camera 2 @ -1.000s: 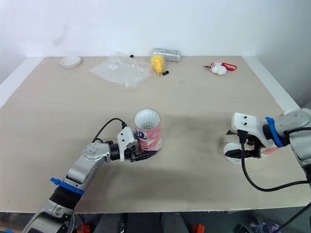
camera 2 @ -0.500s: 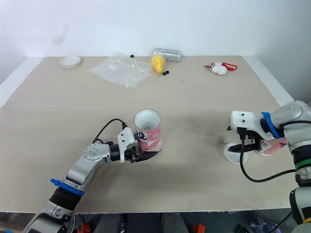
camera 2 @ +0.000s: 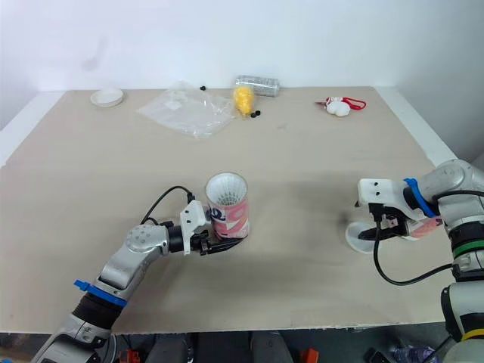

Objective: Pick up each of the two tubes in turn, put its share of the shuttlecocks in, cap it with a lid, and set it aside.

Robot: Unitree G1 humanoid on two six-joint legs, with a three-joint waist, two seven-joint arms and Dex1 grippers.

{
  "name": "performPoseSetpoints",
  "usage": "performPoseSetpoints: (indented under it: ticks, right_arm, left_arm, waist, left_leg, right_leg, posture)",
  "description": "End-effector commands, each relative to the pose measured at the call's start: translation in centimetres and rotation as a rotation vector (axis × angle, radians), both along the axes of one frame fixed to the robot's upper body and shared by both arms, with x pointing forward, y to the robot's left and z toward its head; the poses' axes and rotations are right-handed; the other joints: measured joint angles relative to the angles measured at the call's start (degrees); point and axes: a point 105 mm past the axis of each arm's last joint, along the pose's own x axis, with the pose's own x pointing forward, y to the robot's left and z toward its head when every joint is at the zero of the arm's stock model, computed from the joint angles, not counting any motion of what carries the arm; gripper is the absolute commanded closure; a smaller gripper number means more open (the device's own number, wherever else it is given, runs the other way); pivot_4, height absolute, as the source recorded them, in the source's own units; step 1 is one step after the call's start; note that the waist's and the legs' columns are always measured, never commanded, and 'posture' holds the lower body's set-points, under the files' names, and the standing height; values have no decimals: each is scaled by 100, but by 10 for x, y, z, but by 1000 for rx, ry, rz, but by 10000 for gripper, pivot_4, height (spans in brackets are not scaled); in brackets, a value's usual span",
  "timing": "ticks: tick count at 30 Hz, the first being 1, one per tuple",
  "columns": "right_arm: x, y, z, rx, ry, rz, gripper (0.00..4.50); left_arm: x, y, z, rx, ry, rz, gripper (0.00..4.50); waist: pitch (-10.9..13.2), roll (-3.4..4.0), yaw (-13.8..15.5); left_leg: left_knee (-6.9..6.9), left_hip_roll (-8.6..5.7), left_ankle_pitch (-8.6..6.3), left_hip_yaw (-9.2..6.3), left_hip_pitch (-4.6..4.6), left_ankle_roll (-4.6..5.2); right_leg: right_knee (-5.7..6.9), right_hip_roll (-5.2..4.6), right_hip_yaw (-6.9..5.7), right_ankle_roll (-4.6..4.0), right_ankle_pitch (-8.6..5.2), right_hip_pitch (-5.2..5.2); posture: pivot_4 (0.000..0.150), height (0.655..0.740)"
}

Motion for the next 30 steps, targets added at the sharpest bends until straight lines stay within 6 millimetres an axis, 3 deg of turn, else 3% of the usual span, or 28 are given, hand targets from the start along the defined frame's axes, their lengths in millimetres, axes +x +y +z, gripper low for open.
performPoseSetpoints:
  ticks: [1, 5, 7, 10, 14, 16, 25, 30]
  right_arm:
    - [2, 7, 8, 23, -23, 32, 393]
    - [3, 10, 7, 28, -13, 44, 393]
    - [3, 12, 5, 28, -11, 57, 5421]
    - [4, 16, 4, 35, -7, 68, 17297]
    - [5, 17, 0, 22, 10, 71, 37764]
    - [4, 16, -3, 16, 20, 72, 44671]
    - [1, 20, -1, 40, 41, 77, 44671]
    - [2, 38, 17, 147, 2, 99, 44671]
  left_arm:
    - [-4, 0, -8, 24, 25, -16, 15131]
    - [-4, -1, -8, 19, 30, -13, 15131]
    - [-4, -2, -8, 18, 33, -13, 15131]
    - [-4, -2, -9, 19, 36, -12, 15131]
    - [-5, -2, -10, 21, 41, -11, 15131]
    - [-5, -2, -10, 21, 42, -9, 15131]
    - [-3, 2, -11, 31, 53, 4, 15131]
    - [-1, 2, -12, 33, 60, 9, 15131]
  waist:
    - [0, 0, 0]
    - [0, 0, -1]
    - [0, 0, -1]
    - [0, -1, -1]
    - [0, -1, -2]
    - [-1, -1, -5]
    - [-1, -2, -6]
    - [-1, -1, -8]
  left_leg:
    - [0, 0, 0, 0, 1, 0]
    - [0, 0, 0, 0, 4, 0]
    - [0, 0, 0, 0, 7, 0]
    - [1, 0, 0, 1, 9, 0]
    - [1, 1, 0, 4, 16, 0]
    - [2, 1, 0, 7, 21, 0]
    - [-1, 2, 0, 20, 44, 0]
    - [-4, 3, 0, 24, 48, 0]
  right_leg:
    - [0, 0, 0, 0, 0, 0]
    - [0, 1, 0, 0, 0, 3]
    - [0, 1, 0, 0, 0, 6]
    - [0, 0, 1, 0, 0, 7]
    - [0, 1, 2, -2, 2, 11]
    - [0, 0, 4, -2, 2, 15]
    - [0, 0, 15, -19, -8, 32]
    - [0, 1, 19, -13, -5, 33]
  posture:
    - [1500, 7400]
    - [1500, 7400]
    - [1500, 7400]
    - [1500, 7400]
    - [1500, 7400]
    - [1500, 7400]
    - [1500, 7400]
    - [1500, 7400]
